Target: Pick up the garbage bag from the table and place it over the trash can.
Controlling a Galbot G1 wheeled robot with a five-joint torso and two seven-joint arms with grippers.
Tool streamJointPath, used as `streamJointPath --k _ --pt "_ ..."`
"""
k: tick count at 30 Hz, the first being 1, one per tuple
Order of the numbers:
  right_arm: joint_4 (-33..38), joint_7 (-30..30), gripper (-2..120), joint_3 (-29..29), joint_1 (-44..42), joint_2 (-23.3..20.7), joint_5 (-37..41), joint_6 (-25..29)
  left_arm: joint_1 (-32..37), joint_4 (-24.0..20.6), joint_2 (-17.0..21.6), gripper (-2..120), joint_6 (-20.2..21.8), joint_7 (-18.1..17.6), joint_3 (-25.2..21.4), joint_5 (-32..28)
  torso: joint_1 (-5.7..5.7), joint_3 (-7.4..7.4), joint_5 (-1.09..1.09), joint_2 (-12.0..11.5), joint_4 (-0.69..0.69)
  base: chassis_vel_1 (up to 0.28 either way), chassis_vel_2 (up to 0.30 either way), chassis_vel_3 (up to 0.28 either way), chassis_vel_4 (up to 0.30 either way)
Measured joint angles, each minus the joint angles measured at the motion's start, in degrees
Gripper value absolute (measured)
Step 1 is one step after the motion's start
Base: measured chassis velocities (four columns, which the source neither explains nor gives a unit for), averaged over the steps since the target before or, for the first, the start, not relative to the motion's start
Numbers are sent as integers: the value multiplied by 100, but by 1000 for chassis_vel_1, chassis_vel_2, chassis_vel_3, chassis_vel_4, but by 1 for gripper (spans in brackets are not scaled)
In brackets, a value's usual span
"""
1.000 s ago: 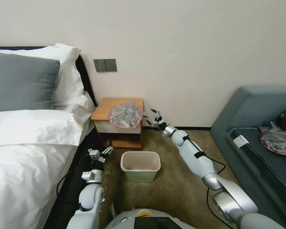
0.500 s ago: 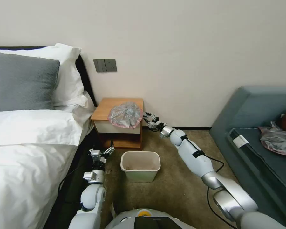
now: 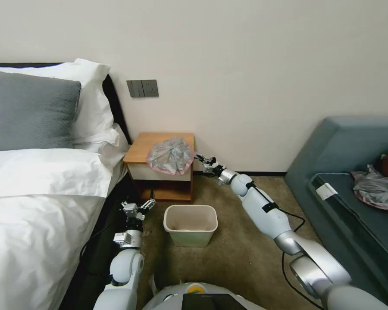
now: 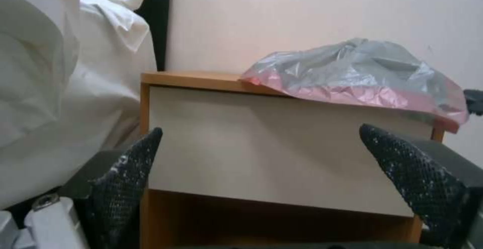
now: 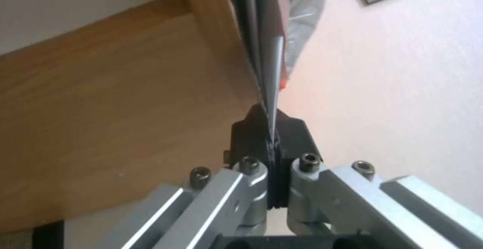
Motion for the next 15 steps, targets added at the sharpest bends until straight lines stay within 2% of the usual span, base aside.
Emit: streamJointPath --k 7,10,11,15 --pt "457 -45 0 78 -212 -134 302 -195 -20 10 16 100 2 -34 -47 -11 0 0 1 0 0 0 0 0 0" --pt "1109 -72 0 170 -572 -326 659 -601 -26 -23 24 100 51 -72 -88 -177 0 0 1 0 0 0 0 0 0" --pt "1109 -72 0 170 -572 -326 659 -601 -26 -23 24 100 51 -72 -88 -177 0 0 1 0 0 0 0 0 0" --pt "2143 -91 0 277 -1219 -619 1152 -1144 -144 -128 37 100 159 -109 -168 -477 0 0 0 0 0 0 0 0 0"
